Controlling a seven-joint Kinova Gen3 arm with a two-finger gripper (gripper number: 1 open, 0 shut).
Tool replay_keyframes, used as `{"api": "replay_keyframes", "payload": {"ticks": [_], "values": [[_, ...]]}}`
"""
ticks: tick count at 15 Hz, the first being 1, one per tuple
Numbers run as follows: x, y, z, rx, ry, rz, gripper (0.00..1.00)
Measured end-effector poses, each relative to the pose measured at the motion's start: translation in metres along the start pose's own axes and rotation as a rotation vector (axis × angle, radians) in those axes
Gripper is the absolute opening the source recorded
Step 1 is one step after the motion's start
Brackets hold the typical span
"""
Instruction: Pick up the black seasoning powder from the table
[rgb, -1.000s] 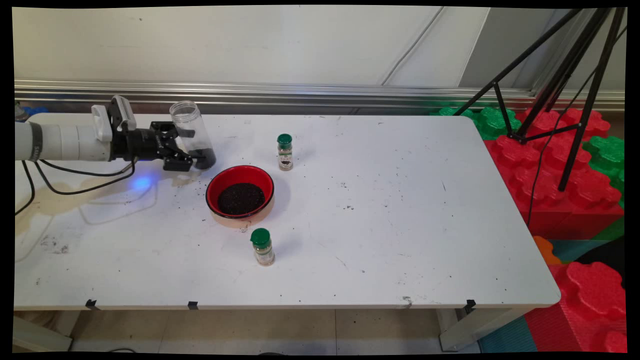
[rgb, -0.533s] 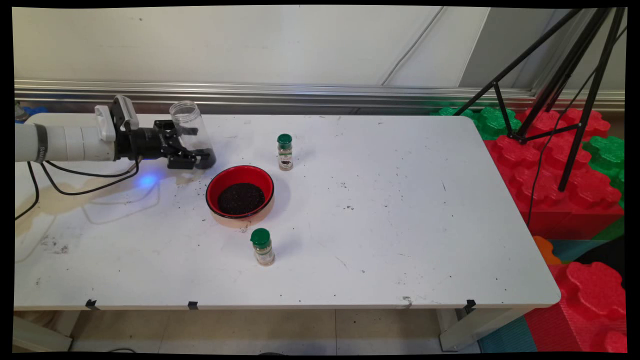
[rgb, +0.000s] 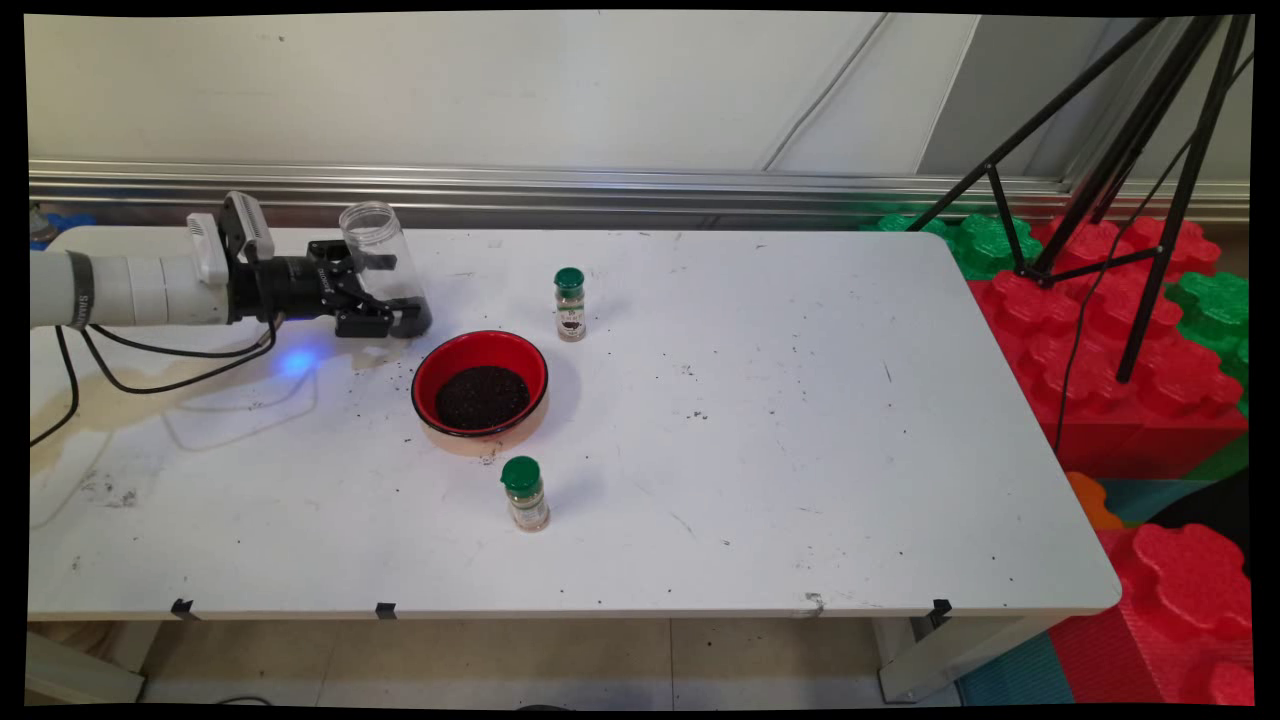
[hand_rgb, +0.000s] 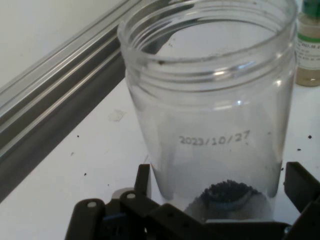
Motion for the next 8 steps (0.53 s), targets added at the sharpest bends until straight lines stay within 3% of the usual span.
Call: {"api": "replay_keyframes", "payload": {"ticks": [8], "values": [[-0.0093,0.0014,-0.0007,-0.015,0.048,0.007,1.0]]}}
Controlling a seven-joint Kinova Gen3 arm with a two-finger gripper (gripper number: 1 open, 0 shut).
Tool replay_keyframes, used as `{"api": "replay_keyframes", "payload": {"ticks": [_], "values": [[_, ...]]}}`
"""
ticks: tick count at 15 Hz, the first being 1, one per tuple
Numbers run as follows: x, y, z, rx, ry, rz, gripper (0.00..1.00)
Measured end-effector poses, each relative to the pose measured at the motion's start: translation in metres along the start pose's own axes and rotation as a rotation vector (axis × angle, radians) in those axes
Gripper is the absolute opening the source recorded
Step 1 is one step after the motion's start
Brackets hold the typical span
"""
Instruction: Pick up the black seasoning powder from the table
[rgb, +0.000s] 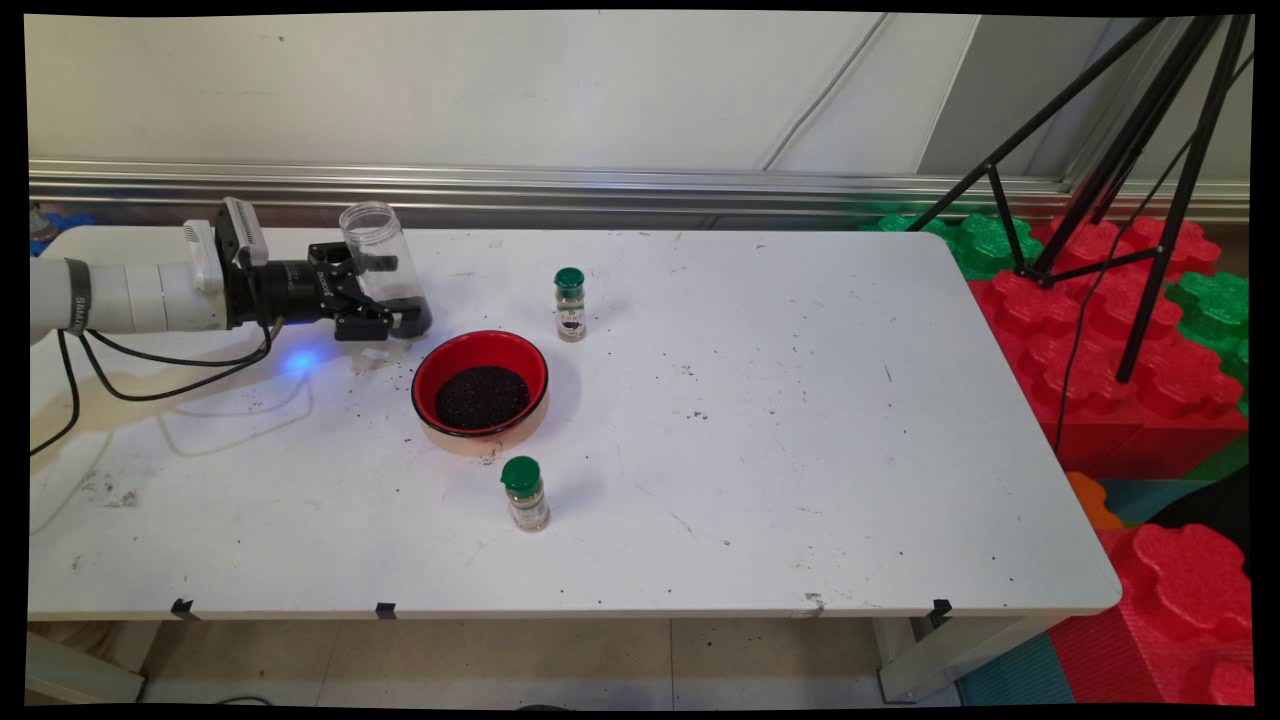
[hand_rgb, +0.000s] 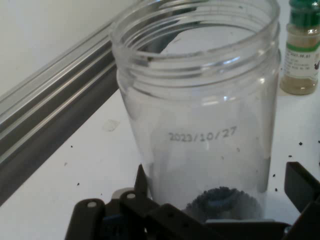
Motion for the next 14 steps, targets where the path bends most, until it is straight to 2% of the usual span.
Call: {"api": "replay_keyframes", "payload": {"ticks": [11,12,14], "values": [[-0.008,-0.0028,0.0015,0.0,0.041,0.017,1.0],[-0.0084,-0.0033,0.0012,0.002,0.043,0.017,0.0],[-0.0093,-0.0042,0.0007,0.006,0.047,0.016,0.0]]}}
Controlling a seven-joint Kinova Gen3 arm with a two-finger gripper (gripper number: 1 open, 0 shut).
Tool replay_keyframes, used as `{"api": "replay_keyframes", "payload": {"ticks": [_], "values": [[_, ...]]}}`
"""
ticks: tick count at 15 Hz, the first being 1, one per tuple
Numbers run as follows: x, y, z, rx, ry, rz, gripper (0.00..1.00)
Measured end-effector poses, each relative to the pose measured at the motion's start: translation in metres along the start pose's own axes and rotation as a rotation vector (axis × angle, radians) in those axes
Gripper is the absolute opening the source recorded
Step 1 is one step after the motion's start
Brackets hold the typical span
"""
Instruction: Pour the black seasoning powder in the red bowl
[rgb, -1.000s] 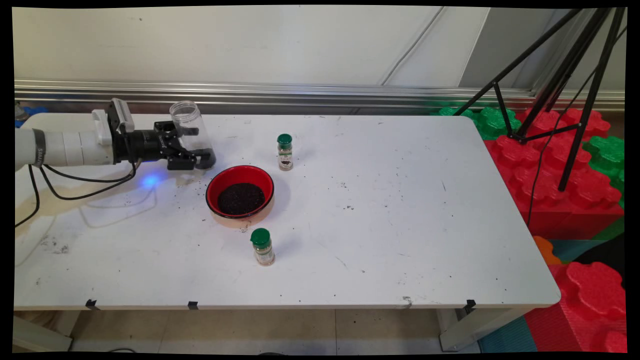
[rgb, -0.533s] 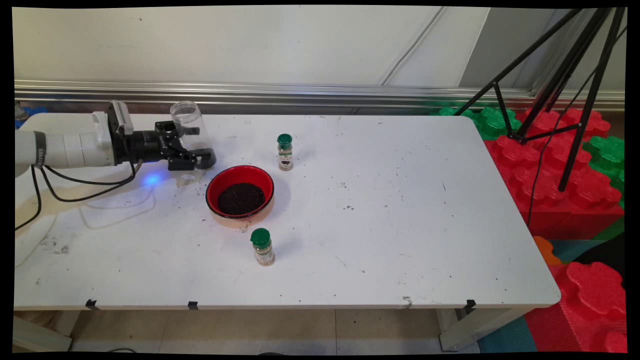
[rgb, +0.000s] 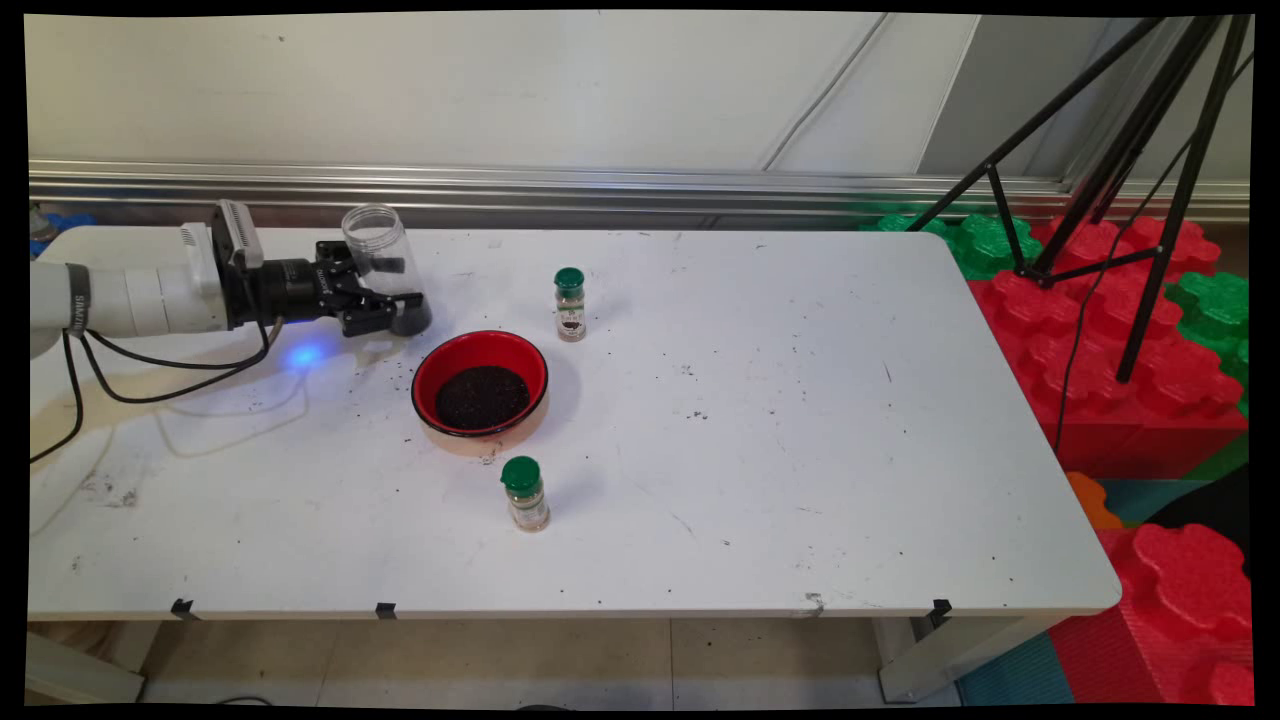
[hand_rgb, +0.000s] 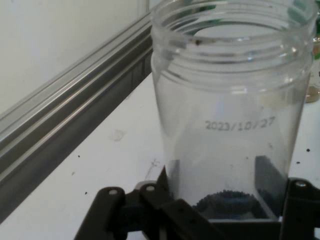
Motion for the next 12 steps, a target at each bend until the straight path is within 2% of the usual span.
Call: {"api": "replay_keyframes", "payload": {"ticks": [7,12], "values": [[0.0,-0.0018,-0.0013,0.004,0.006,0.004,0.0],[0.0083,0.0006,0.001,-0.013,0.009,0.066,0.0]]}}
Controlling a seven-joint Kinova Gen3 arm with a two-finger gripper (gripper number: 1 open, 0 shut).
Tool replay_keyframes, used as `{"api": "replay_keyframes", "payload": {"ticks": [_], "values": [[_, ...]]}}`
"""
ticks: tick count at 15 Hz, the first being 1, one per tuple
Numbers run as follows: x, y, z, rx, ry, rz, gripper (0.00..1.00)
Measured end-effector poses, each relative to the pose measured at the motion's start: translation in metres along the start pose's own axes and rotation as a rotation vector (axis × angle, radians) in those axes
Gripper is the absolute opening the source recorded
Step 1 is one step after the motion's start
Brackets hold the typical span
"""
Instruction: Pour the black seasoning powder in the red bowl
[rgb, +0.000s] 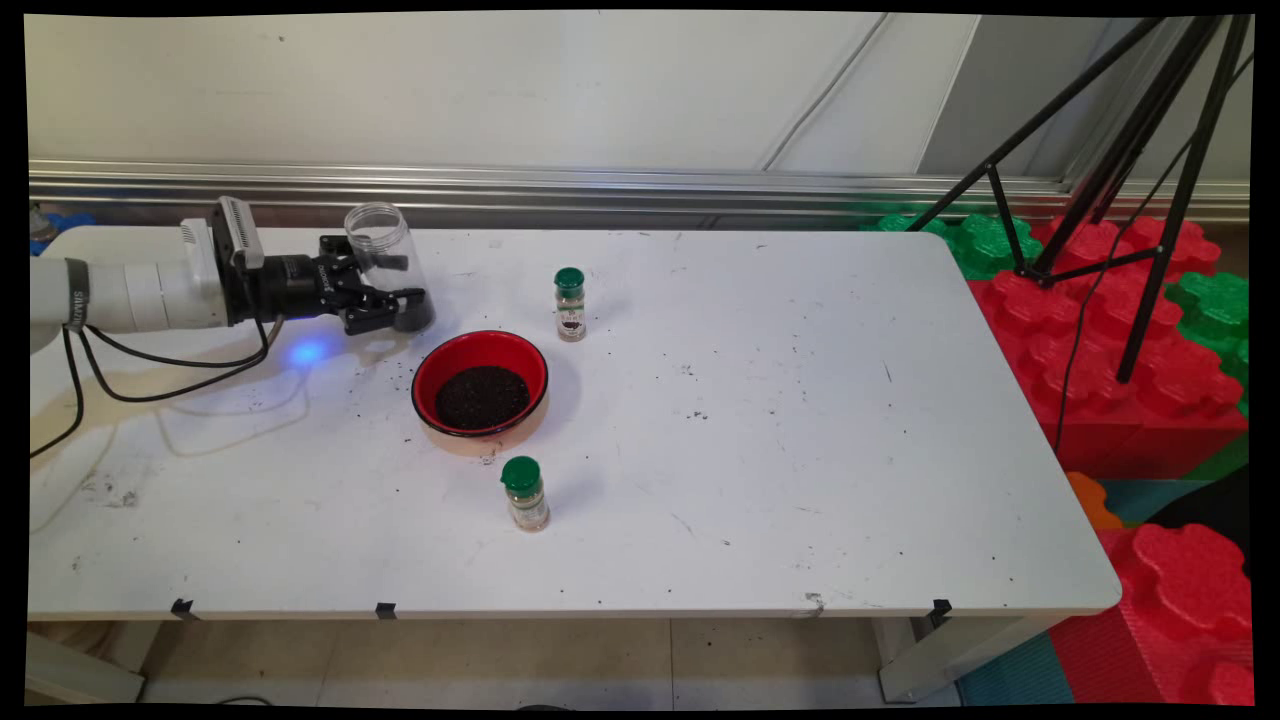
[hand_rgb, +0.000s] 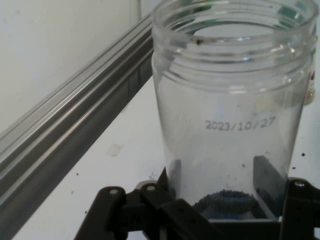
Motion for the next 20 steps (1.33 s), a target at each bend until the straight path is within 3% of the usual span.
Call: {"api": "replay_keyframes", "payload": {"ticks": [10,20], "values": [[0.024,0.006,0.011,-0.042,0.014,0.176,0.0],[0.027,0.027,0.016,-0.152,-0.006,0.439,0.0]]}}
